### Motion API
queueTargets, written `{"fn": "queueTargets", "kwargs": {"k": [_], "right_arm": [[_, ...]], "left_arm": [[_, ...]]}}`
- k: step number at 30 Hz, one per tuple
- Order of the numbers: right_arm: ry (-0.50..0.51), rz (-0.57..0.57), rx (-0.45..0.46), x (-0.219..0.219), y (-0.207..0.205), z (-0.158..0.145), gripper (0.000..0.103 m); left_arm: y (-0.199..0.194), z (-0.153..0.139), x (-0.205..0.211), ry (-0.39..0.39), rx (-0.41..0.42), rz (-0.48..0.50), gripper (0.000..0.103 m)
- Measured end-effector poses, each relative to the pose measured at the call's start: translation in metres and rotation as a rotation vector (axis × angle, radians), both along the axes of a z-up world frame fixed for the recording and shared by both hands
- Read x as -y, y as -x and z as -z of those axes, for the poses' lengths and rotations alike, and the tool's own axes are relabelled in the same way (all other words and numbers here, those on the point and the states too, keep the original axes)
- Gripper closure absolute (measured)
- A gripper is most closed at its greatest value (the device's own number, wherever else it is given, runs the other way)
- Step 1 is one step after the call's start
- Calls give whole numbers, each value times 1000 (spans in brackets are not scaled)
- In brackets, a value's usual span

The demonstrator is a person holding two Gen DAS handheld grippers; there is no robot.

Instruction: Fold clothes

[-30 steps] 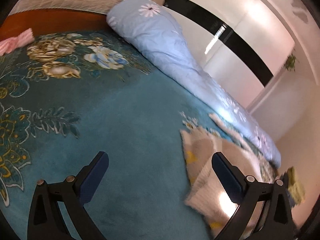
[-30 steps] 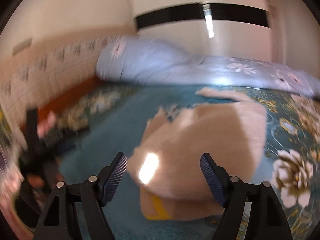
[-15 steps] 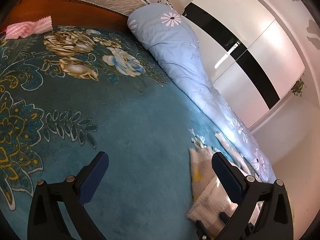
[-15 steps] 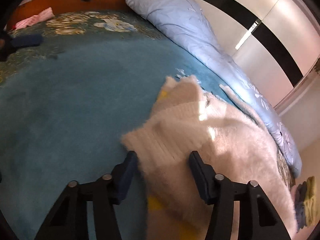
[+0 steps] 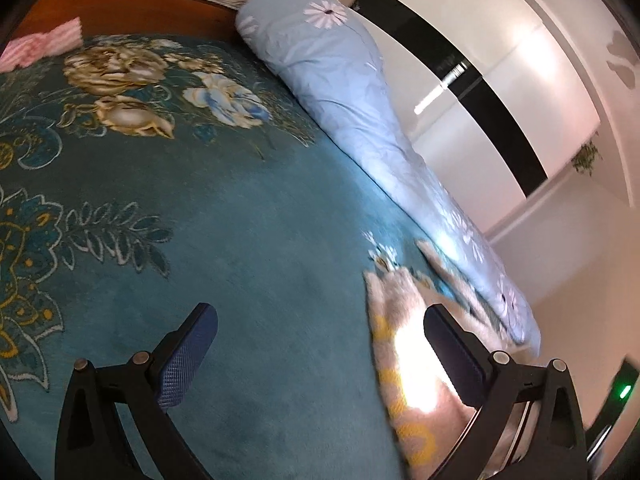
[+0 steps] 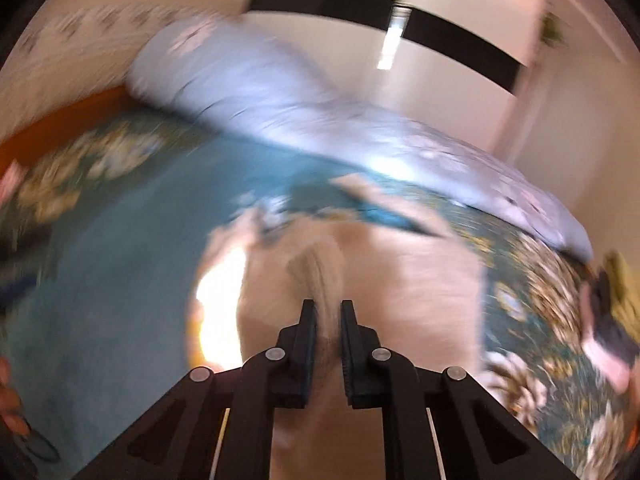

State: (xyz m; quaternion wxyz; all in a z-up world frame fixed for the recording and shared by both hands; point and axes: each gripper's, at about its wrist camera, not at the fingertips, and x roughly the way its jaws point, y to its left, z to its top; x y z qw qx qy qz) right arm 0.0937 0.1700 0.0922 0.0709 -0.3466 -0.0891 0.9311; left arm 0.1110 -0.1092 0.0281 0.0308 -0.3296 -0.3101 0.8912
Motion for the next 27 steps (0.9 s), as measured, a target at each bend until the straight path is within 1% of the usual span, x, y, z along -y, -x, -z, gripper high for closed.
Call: {"fn": "queueTargets", "kwargs": {"k": [4, 7, 9, 13, 17, 18, 20, 22, 25, 27], "right_arm": [[85, 168, -95, -79, -26, -35, 92], [157, 292, -140, -135, -48, -46, 92], [243, 393, -143, -183, -70, -44, 92], [420, 527, -91, -247, -100, -11, 92], [617, 665, -28, -292, -131, 40, 92], [648, 690, -14, -299, -138, 52, 92], [682, 721, 4, -305, -151, 70, 92], [701, 731, 2, -308, -161, 82, 92], [701, 707, -5, -307, -169, 87, 92], [682, 681, -9, -302, -172, 88, 92]], "left_arm": [[1, -2, -12, 31, 1, 56, 1], [2, -3, -22, 55, 1, 98, 0], [2, -3, -29, 73, 4, 129, 0], [2, 1, -48, 103, 23, 194, 0], [2, 8, -64, 93, 46, 269, 0], [2, 10, -68, 99, 52, 288, 0], [2, 12, -78, 116, 65, 323, 0], [3, 15, -87, 127, 96, 338, 0], [4, 20, -100, 143, 147, 357, 1], [5, 23, -109, 154, 180, 370, 1]]}}
